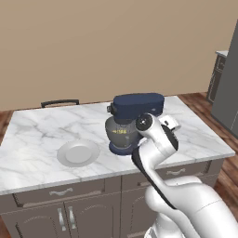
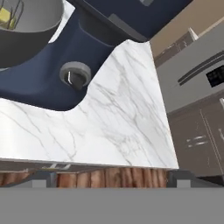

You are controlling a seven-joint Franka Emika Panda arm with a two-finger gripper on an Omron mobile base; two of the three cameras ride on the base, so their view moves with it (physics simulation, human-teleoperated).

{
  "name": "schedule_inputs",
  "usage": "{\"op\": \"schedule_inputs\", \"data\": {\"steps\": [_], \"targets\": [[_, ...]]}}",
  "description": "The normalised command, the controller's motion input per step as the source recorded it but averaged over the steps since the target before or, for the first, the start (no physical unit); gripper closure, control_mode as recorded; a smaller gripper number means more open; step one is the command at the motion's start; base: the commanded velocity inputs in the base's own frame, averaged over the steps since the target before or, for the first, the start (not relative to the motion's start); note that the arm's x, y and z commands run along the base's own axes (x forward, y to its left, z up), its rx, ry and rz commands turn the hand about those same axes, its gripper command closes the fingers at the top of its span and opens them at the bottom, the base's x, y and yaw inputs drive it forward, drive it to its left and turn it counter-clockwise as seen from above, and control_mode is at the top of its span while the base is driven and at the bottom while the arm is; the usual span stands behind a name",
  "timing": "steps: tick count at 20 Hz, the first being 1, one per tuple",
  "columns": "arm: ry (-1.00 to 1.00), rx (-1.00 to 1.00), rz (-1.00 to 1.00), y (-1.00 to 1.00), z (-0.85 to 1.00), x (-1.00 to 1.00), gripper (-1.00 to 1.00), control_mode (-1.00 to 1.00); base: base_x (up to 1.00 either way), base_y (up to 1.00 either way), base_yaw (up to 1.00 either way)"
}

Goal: Add butter and sugar cubes to the stand mixer bowl and then turn on the stand mixer to begin making frosting.

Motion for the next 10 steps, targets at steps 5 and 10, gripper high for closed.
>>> {"op": "schedule_inputs", "data": {"steps": [5, 10], "targets": [[0.04, -0.01, 0.00, 0.07, -0.13, 0.23, -1.00, -1.00, 0.00, 0.00, 0.00], [0.05, -0.01, -0.01, 0.14, -0.17, 0.35, -1.00, -1.00, 0.00, 0.00, 0.00]]}}
